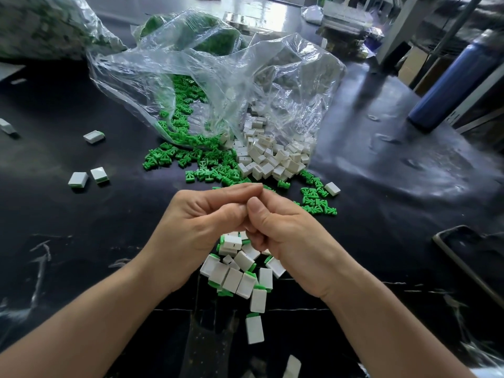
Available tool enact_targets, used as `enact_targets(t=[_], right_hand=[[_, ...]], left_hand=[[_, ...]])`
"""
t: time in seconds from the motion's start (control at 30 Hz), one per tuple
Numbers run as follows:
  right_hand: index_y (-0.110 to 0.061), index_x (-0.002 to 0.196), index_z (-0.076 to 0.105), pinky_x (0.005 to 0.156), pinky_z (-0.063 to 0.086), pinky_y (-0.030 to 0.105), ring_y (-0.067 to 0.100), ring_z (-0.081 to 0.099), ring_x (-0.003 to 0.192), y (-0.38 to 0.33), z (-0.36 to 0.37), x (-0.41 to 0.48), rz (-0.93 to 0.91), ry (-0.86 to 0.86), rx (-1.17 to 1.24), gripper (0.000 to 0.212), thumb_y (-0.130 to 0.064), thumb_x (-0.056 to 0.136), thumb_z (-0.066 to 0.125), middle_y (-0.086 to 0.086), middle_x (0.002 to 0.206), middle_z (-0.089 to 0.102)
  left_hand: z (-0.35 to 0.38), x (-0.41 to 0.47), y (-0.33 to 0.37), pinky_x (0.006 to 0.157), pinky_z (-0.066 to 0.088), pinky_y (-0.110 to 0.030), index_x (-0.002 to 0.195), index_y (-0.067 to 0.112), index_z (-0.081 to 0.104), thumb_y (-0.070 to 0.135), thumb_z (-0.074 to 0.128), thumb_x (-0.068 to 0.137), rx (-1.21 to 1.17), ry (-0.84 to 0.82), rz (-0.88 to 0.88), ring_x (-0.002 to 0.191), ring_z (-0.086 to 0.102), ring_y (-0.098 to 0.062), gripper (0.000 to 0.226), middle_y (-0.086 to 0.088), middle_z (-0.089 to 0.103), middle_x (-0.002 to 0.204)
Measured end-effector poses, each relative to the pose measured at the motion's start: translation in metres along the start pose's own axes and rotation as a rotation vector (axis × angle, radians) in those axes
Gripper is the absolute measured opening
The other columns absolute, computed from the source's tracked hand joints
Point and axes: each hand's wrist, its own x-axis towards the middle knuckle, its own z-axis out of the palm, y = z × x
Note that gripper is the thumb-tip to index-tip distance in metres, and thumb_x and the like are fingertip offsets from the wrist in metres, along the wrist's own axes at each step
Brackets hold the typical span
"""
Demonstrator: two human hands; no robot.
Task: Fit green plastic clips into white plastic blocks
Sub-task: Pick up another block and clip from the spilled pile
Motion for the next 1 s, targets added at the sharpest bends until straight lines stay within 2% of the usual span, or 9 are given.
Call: enact_targets(t=[0.07, 0.17, 0.27, 0.33, 0.37, 0.67, 0.8, 0.87, 1.0], right_hand=[[-0.014, 0.101, 0.056, 0.057, 0.034, 0.018, 0.005, 0.035, 0.059, 0.0012, 0.0004, 0.0001, -0.017, 0.028, -0.028, 0.02, -0.019, 0.099, 0.037, -0.005, 0.067, 0.041], [-0.014, 0.097, 0.057, 0.055, 0.032, 0.02, 0.005, 0.034, 0.057, 0.0037, 0.004, -0.0003, -0.049, 0.064, -0.055, 0.021, -0.02, 0.099, 0.037, -0.007, 0.062, 0.04], [-0.025, 0.083, 0.058, 0.053, 0.035, 0.012, -0.001, 0.039, 0.052, 0.0044, 0.0065, -0.0011, -0.079, 0.064, -0.012, 0.028, -0.017, 0.099, 0.036, -0.018, 0.053, 0.048], [-0.023, 0.086, 0.055, 0.053, 0.037, 0.006, -0.007, 0.049, 0.052, 0.0033, 0.0065, -0.0017, -0.08, 0.035, 0.034, 0.028, -0.013, 0.099, 0.034, -0.024, 0.052, 0.053], [-0.021, 0.088, 0.055, 0.054, 0.038, 0.005, -0.009, 0.051, 0.053, 0.0022, 0.0064, -0.002, -0.073, 0.021, 0.055, 0.026, -0.012, 0.1, 0.033, -0.026, 0.052, 0.055], [-0.024, 0.082, 0.058, 0.056, 0.035, 0.016, -0.002, 0.04, 0.051, 0.0057, 0.0067, 0.0007, -0.022, 0.094, 0.036, 0.027, -0.019, 0.099, 0.037, -0.019, 0.052, 0.048], [-0.023, 0.084, 0.058, 0.054, 0.036, 0.011, -0.004, 0.045, 0.05, 0.0053, 0.0076, 0.0007, -0.038, 0.087, 0.058, 0.027, -0.016, 0.099, 0.037, -0.021, 0.052, 0.052], [-0.022, 0.087, 0.058, 0.053, 0.037, 0.008, -0.006, 0.049, 0.052, 0.0052, 0.0085, 0.0008, -0.056, 0.08, 0.068, 0.026, -0.015, 0.099, 0.037, -0.022, 0.054, 0.054], [-0.022, 0.091, 0.061, 0.054, 0.035, 0.015, 0.002, 0.039, 0.055, 0.0043, 0.0049, 0.0015, -0.047, 0.03, 0.117, 0.025, -0.017, 0.098, 0.038, -0.017, 0.059, 0.051]], left_hand=[[0.0022, -0.0002, 0.0001, 0.063, 0.055, -0.023, 0.093, 0.007, 0.071, 0.005, 0.066, 0.072, -0.007, -0.001, 0.028, 0.074, 0.068, -0.027, 0.021, -0.008, 0.073, 0.093], [0.0042, 0.0002, 0.0001, 0.061, 0.055, -0.023, 0.09, 0.012, 0.074, 0.002, 0.068, 0.071, -0.014, -0.008, 0.064, 0.072, 0.066, -0.032, 0.022, -0.015, 0.072, 0.09], [0.0062, -0.0004, -0.0001, 0.059, 0.055, -0.024, 0.091, 0.017, 0.073, 0.008, 0.065, 0.067, -0.028, 0.013, 0.073, 0.069, 0.065, -0.032, 0.026, -0.019, 0.071, 0.087], [0.0062, -0.0009, -0.0017, 0.06, 0.055, -0.023, 0.09, 0.017, 0.073, 0.001, 0.07, 0.066, -0.022, 0.032, 0.075, 0.07, 0.067, -0.028, 0.029, -0.015, 0.072, 0.087], [0.0062, -0.0011, -0.0027, 0.061, 0.055, -0.022, 0.09, 0.017, 0.073, 0.002, 0.063, 0.068, -0.02, 0.037, 0.075, 0.071, 0.068, -0.025, 0.029, -0.011, 0.073, 0.088], [0.0089, -0.0015, -0.0056, 0.059, 0.056, -0.024, 0.084, 0.018, 0.075, 0.005, 0.055, 0.069, -0.002, 0.082, 0.102, 0.068, 0.067, -0.023, 0.028, -0.005, 0.074, 0.086], [0.0086, -0.0016, -0.006, 0.062, 0.055, -0.022, 0.085, 0.02, 0.074, 0.006, 0.055, 0.069, 0.019, 0.091, 0.097, 0.077, 0.071, -0.019, 0.029, -0.002, 0.074, 0.09], [0.0073, -0.0015, -0.0051, 0.061, 0.055, -0.023, 0.087, 0.018, 0.074, 0.006, 0.055, 0.07, 0.007, 0.086, 0.097, 0.074, 0.07, -0.023, 0.028, -0.008, 0.074, 0.087], [0.0054, -0.0001, -0.0007, 0.058, 0.056, -0.028, 0.091, 0.014, 0.074, 0.002, 0.059, 0.072, -0.001, 0.02, 0.094, 0.064, 0.063, -0.04, 0.027, -0.028, 0.066, 0.078]])
